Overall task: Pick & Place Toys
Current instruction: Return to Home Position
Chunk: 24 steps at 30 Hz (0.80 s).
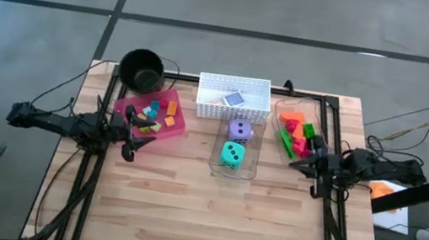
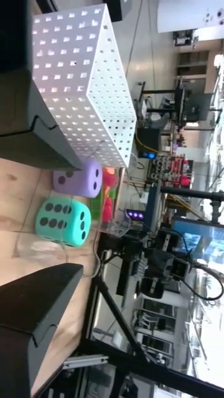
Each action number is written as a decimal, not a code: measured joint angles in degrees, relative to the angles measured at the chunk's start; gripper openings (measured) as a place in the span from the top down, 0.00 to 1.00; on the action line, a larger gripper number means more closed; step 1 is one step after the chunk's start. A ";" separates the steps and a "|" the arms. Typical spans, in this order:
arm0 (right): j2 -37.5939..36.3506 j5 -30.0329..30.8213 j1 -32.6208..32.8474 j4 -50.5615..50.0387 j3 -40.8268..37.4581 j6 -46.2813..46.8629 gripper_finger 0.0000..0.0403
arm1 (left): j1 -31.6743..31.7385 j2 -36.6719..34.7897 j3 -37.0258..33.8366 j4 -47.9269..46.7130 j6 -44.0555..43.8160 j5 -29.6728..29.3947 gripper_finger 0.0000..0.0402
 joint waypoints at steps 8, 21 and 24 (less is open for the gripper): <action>0.02 3.34 0.04 9.02 -6.77 0.15 0.97 | 0.00 0.00 -0.02 -2.72 -0.36 0.01 0.35; 0.85 14.38 0.02 6.75 -6.87 1.11 0.97 | 0.00 0.49 -0.04 -3.34 -0.23 0.03 0.35; 0.85 14.38 0.02 6.54 -6.87 1.11 0.97 | 0.00 0.48 -0.04 -3.34 -0.21 0.03 0.35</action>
